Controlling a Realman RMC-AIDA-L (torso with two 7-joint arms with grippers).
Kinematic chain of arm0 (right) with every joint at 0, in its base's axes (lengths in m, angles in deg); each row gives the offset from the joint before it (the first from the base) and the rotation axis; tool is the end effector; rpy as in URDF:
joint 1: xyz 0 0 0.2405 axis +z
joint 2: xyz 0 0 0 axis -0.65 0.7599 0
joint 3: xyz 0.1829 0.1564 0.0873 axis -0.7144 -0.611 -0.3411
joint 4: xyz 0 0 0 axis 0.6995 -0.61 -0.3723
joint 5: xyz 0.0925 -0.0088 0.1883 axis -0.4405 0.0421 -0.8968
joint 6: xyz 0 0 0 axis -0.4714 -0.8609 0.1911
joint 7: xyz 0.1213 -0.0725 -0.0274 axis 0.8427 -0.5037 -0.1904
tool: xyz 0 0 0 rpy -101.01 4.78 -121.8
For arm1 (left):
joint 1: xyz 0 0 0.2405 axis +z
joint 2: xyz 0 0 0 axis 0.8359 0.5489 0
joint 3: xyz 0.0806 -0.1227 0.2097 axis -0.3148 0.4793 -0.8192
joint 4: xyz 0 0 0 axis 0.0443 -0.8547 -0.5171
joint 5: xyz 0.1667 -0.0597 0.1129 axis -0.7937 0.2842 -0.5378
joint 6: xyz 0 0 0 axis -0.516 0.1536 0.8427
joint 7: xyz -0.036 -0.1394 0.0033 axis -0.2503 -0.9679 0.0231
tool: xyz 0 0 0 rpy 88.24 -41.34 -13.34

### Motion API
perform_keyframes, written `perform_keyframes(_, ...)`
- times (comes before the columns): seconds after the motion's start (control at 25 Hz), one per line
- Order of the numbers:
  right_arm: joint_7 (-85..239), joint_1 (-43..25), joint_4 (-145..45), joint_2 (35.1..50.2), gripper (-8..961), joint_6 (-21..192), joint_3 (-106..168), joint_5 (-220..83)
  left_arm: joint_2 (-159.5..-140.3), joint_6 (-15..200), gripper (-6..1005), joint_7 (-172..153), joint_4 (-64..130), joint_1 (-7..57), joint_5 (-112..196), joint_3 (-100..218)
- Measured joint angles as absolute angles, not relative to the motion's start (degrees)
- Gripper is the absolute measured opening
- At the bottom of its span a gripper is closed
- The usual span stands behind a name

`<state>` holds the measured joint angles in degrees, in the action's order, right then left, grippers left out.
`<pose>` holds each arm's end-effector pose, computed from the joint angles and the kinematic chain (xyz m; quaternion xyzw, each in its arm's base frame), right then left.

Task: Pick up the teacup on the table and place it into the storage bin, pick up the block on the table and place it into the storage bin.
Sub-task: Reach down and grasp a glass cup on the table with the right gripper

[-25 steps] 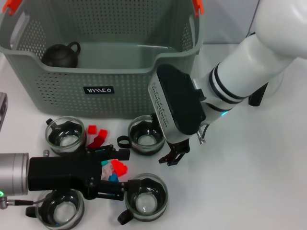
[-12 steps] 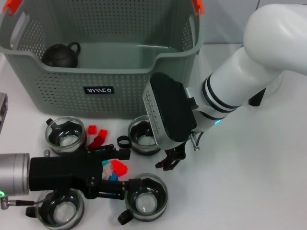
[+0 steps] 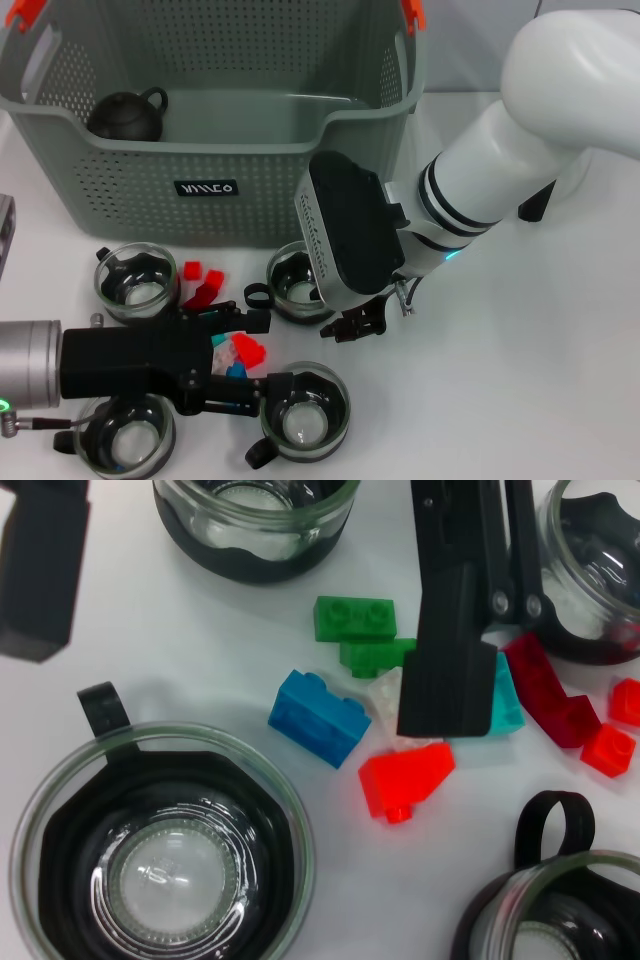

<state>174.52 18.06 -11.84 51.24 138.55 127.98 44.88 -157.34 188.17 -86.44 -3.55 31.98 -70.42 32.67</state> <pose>0.1109 0.3702 -0.1377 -0.9663 -0.1730 -0.1897 0.0178 -0.2789 0.2636 -0.0154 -0.9288 -0.2520 -0.2697 0.0334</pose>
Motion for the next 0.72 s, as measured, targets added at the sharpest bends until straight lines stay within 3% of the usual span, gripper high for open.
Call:
perform_keyframes(0.08, 174.56, 18.07, -11.79, 51.24, 555, 138.53, 128.07, 44.89, -157.34, 188.17, 947, -86.44, -3.55, 32.05, -70.42, 32.67)
perform_keyframes(0.28, 174.58, 18.09, -11.63, 51.23, 329, 138.74, 128.11, 44.99, -157.40, 188.16, 947, -86.44, -3.55, 32.27, -70.42, 32.67)
perform_keyframes(0.72, 174.63, 18.08, -11.42, 51.23, 330, 138.70, 129.65, 44.95, -157.43, 188.16, 947, -86.41, -3.55, 32.36, -70.43, 32.79)
